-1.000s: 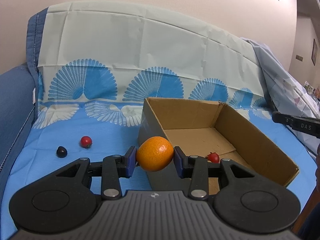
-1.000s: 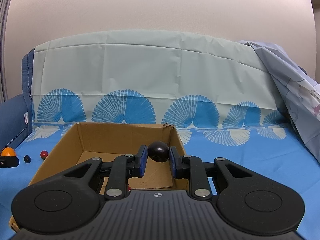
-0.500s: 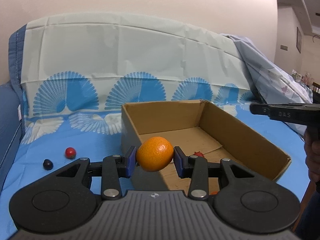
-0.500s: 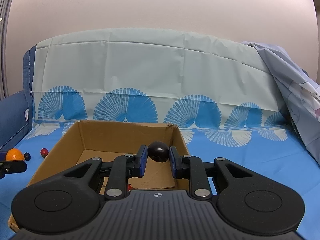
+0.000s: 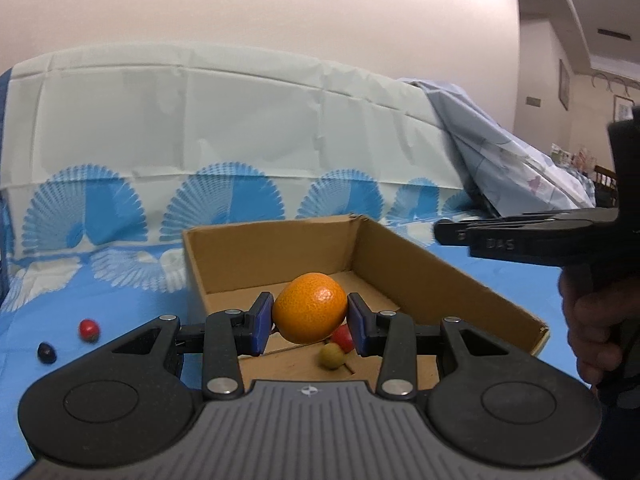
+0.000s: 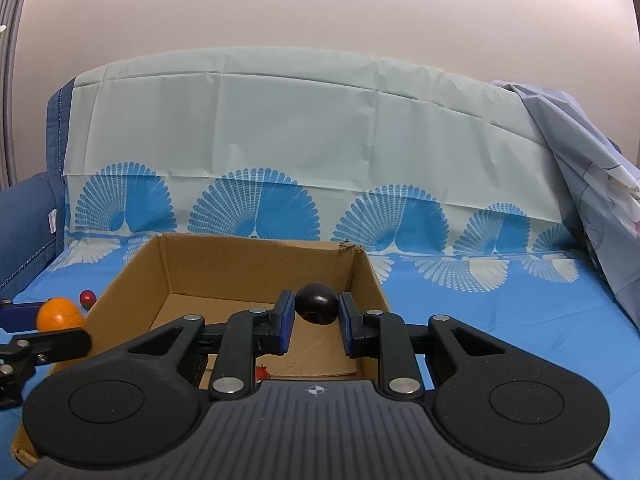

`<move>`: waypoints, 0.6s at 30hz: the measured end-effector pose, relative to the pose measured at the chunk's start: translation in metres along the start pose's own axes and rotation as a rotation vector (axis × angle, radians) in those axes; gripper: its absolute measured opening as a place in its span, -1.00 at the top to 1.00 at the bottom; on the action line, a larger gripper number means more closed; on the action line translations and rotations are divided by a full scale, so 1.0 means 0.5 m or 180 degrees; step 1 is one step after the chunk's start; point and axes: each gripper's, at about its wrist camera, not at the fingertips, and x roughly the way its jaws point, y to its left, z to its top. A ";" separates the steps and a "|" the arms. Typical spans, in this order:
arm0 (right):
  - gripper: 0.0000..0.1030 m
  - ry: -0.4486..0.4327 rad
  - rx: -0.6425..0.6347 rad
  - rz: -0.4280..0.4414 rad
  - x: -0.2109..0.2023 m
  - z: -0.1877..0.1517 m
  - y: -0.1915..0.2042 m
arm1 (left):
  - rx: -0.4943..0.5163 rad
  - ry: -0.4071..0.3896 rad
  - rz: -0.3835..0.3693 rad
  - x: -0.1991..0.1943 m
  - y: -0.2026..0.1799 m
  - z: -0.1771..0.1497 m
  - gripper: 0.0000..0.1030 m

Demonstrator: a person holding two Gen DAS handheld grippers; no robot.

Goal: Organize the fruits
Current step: 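Hold the dark fruit and the mandarin above the box with both grippers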

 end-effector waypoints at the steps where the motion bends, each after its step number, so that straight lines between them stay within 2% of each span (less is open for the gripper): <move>1: 0.52 0.0004 -0.0007 0.0002 0.002 0.000 0.001 | 0.0049 -0.0019 -0.0008 0.004 -0.008 0.000 0.15; 9: 0.52 0.0066 -0.0026 0.0010 0.025 -0.002 0.008 | 0.0357 -0.0109 -0.0127 0.036 -0.063 -0.006 0.15; 18: 0.52 0.0103 -0.0049 -0.0022 0.042 -0.001 0.013 | 0.0408 -0.0069 -0.0177 0.069 -0.082 -0.005 0.15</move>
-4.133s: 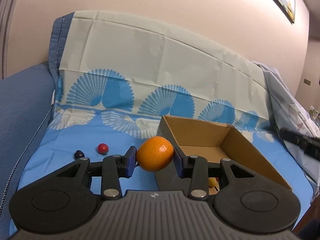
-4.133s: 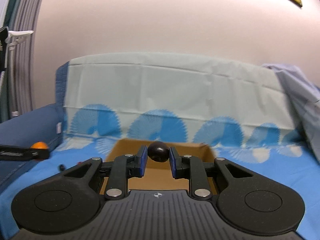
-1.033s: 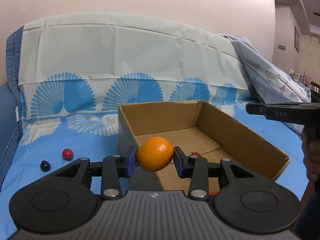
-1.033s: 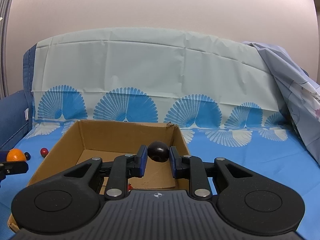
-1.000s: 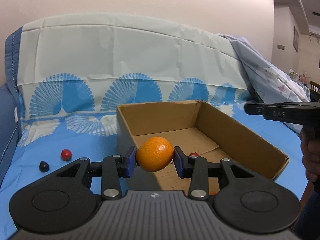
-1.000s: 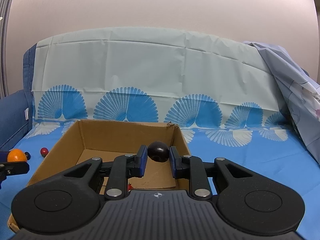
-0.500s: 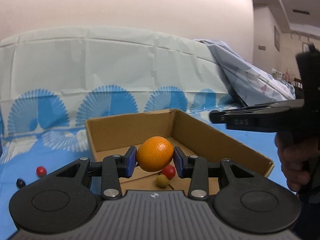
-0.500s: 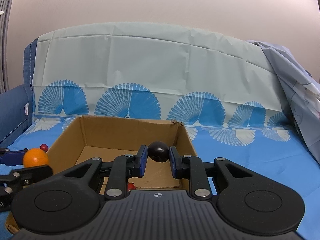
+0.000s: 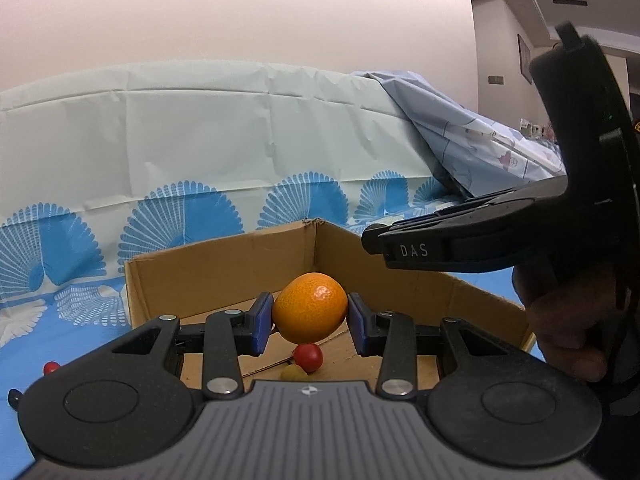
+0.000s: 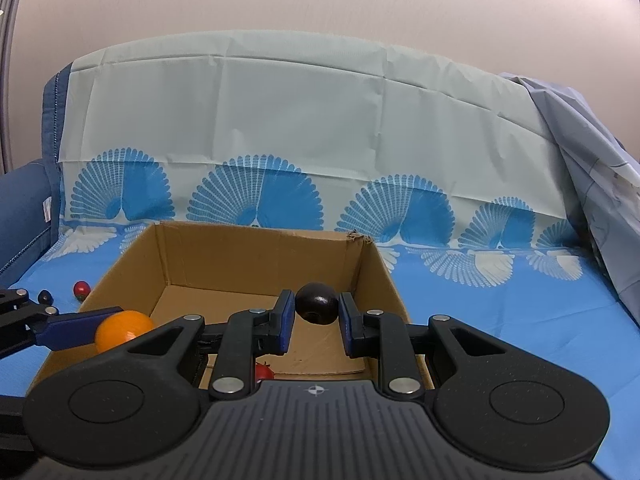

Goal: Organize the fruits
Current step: 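Hold the dark fruit and the mandarin above the box with both grippers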

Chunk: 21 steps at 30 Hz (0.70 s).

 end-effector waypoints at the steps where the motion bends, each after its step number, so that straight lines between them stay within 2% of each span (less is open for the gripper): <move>1: 0.52 0.0003 0.0003 -0.0007 0.001 0.000 0.000 | 0.0010 0.0014 0.0011 0.003 -0.001 0.000 0.15; 21: 0.52 0.0030 -0.0023 -0.0056 0.006 -0.001 0.006 | 0.0013 0.0135 0.0057 0.027 -0.004 0.005 0.15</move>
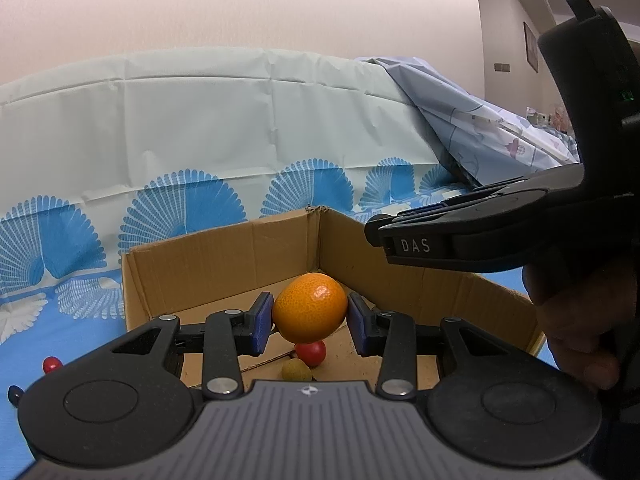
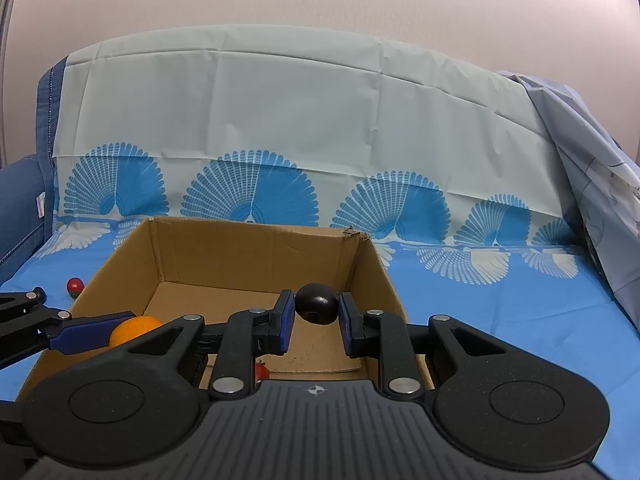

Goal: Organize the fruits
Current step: 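Hold the dark fruit and the mandarin above the box with both grippers, then open the right gripper to drop the dark fruit while the left releases the mandarin, then move both tools from the box toward the last tomato and dark fruit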

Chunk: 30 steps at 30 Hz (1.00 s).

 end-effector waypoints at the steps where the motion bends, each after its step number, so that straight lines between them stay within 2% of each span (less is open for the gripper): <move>1: 0.52 0.0000 0.0002 -0.0002 0.000 0.000 0.000 | -0.0004 0.0004 0.0001 0.001 0.001 0.001 0.15; 13: 0.48 0.0013 0.0013 0.0003 0.000 0.000 -0.001 | -0.0061 0.0019 0.0017 0.005 0.004 0.005 0.13; 14: 0.33 0.0030 0.0017 0.0003 0.001 0.000 -0.001 | -0.0066 0.0023 0.0025 0.005 0.004 0.005 0.10; 15: 0.12 0.0033 0.0014 -0.0009 0.002 0.000 0.000 | -0.0071 0.0024 0.0031 0.005 0.005 0.006 -0.07; 17: 0.00 -0.0013 0.0010 -0.0038 -0.003 0.001 0.002 | -0.0085 -0.0004 0.0045 0.002 0.006 0.007 -0.22; 26: -0.18 -0.0061 0.0024 -0.0099 -0.010 0.002 0.015 | 0.0033 -0.0111 0.0104 -0.019 0.004 0.001 -0.19; 28: -0.19 -0.0092 0.0028 -0.0117 -0.016 0.003 0.024 | 0.0051 -0.0184 0.0126 -0.032 0.005 -0.004 -0.03; 30: -0.21 -0.0137 0.0036 -0.0146 -0.023 0.004 0.032 | 0.0068 -0.0204 0.0163 -0.045 0.008 -0.007 0.02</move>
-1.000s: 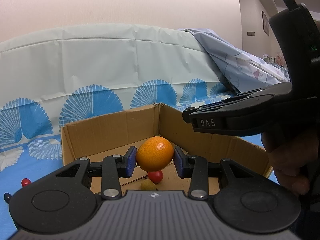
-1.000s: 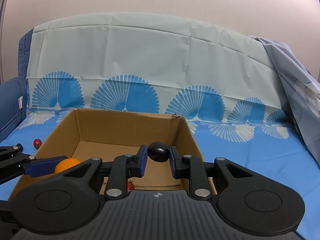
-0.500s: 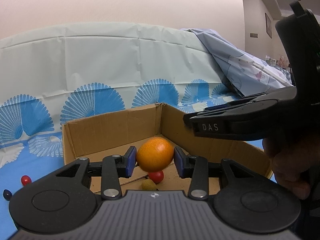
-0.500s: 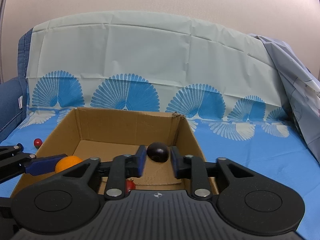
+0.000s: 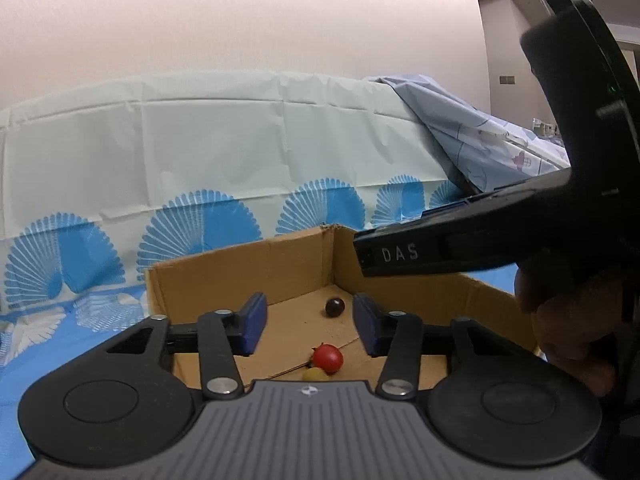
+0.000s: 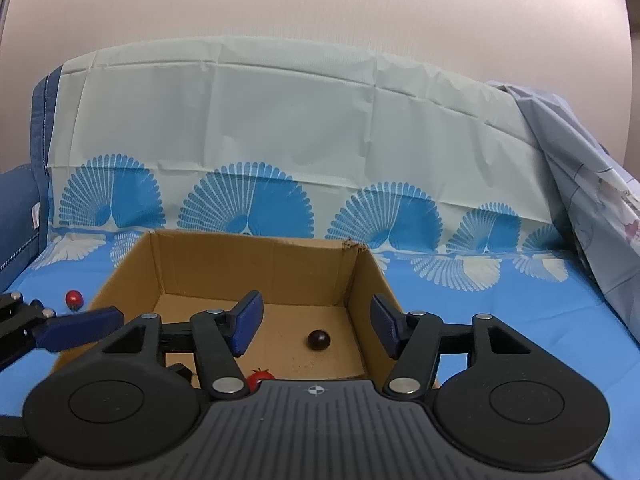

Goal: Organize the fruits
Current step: 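Move both tools from the box toward the last tomato and dark fruit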

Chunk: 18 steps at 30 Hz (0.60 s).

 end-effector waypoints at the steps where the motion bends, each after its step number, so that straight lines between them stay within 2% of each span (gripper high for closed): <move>1: -0.24 -0.0025 0.0011 -0.0017 -0.005 0.001 0.005 | 0.0001 0.0007 0.0021 -0.007 0.002 -0.001 0.04; 3: -0.43 -0.0068 0.0031 -0.0072 -0.015 0.001 0.015 | 0.0002 0.0019 0.0060 -0.025 0.011 -0.005 0.09; 4: -0.45 -0.0089 0.0046 -0.0101 -0.021 0.002 0.021 | 0.0013 0.0026 0.0088 -0.034 0.016 -0.006 0.13; 7: -0.45 -0.0161 0.0158 -0.0105 -0.042 0.006 0.034 | 0.0040 0.0037 0.0190 -0.069 0.039 -0.003 0.22; 13: -0.45 -0.0287 0.0522 0.0074 -0.091 0.013 0.059 | 0.0234 -0.0062 0.0455 -0.166 0.122 0.034 0.22; 16: -0.27 -0.0327 0.0615 0.0225 -0.108 0.016 0.081 | 0.0409 -0.0056 0.0596 -0.208 0.171 0.042 0.22; 18: 0.02 -0.0344 0.0656 0.0345 -0.118 0.018 0.100 | 0.0441 -0.0018 0.0697 -0.226 0.200 0.041 0.22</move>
